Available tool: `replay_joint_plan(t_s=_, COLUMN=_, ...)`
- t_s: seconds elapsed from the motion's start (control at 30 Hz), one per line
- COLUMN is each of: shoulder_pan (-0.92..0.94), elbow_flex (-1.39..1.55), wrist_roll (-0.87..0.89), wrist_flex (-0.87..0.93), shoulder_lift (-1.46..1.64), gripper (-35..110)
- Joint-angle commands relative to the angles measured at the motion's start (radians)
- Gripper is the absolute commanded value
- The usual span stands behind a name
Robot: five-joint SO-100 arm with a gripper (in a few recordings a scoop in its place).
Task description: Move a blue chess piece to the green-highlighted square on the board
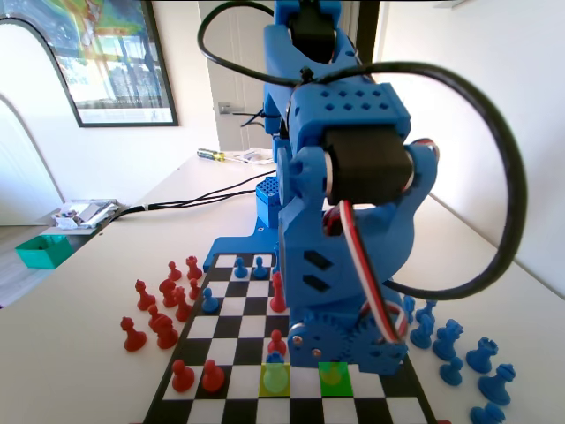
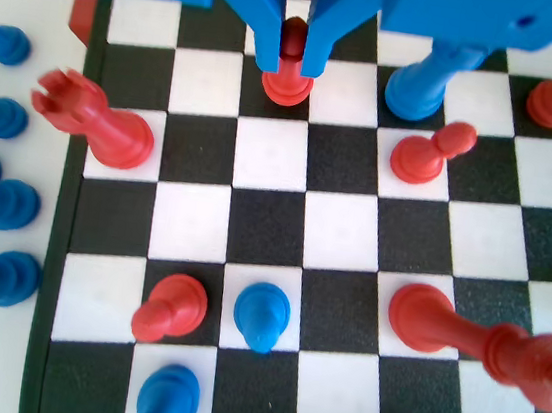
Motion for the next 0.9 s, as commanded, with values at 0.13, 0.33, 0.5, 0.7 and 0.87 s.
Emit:
replay_joint_plan(t_s=0.13, shoulder_pan=-0.011, elbow_flex=-0.011, wrist_roll=-0.006, wrist_flex=-0.012, shoulder_lift=0.118, gripper=1)
replay_joint_plan(t_s=0.33, shoulder_pan=-0.009, elbow_flex=-0.009, wrist_roll=-0.006, wrist_flex=-0.023, shoulder_lift=0.118, gripper=1)
replay_joint_plan(t_s=0.5, shoulder_pan=-0.014, elbow_flex=-0.009, wrist_roll=-0.005, wrist_flex=-0.025, shoulder_lift=0.118, gripper=1)
replay_joint_plan(t_s=0.7, shoulder_pan=-0.026, elbow_flex=-0.003, wrist_roll=0.000, wrist_flex=-0.029, shoulder_lift=0.118, gripper=1)
replay_joint_plan(t_s=0.87, shoulder_pan=-0.037, elbow_flex=0.000, wrist_roll=0.008, wrist_flex=-0.028, shoulder_lift=0.118, gripper=1)
